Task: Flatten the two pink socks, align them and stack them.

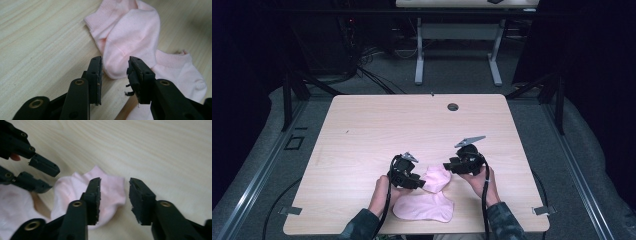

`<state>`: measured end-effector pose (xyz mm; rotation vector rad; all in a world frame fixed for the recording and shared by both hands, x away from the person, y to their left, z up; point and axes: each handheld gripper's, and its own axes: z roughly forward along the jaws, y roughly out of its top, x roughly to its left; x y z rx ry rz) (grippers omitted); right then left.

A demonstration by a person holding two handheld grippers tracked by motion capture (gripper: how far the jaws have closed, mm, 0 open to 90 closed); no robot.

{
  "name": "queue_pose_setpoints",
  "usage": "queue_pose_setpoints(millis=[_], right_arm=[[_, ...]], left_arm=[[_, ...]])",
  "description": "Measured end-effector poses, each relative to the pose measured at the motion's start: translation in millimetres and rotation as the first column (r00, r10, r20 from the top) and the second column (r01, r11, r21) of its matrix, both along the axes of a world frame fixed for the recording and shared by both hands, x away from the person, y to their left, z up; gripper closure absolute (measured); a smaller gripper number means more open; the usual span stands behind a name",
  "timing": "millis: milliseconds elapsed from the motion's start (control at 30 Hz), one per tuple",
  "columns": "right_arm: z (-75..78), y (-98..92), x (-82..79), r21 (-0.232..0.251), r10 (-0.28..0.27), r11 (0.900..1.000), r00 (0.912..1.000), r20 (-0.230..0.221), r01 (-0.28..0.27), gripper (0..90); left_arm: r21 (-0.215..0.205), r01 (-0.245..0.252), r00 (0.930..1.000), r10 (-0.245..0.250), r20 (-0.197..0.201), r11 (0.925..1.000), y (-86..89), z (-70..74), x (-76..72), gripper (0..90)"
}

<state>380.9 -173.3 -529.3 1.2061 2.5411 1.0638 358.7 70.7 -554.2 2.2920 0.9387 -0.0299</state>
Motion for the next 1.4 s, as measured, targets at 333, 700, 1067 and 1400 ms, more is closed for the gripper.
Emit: queue_pose_setpoints(millis=[333,700,1067,1400], right_arm=[[-27.6,15.4,24.9,-0.053,0.068,0.996,0.9952,-0.070,-0.072,68.6],[-34.2,6.5,13.7,-0.018,-0.006,1.000,0.9986,-0.052,0.005,86.3],[-20.4,-20.4,-9.5,0.052,-0.148,0.988,0.9889,0.009,0.148,85.2],[-31.7,-23.0,-21.7,0.013,-0.139,0.990,0.9872,-0.077,0.141,79.0]], left_arm=[[0.050,0.039,0.9992,-0.039,0.002,0.9980,-16.7,-1.5,1.0,66.1],[0.104,0.037,0.9975,-0.043,0.056,0.9938,-24.4,-5.2,-0.1,89.6],[0.083,-0.029,0.9959,0.021,0.088,0.9961,0.7,3.7,5.6,90.0],[0.073,-0.068,0.9920,0.060,0.111,0.9950,17.3,9.3,9.1,90.0]])
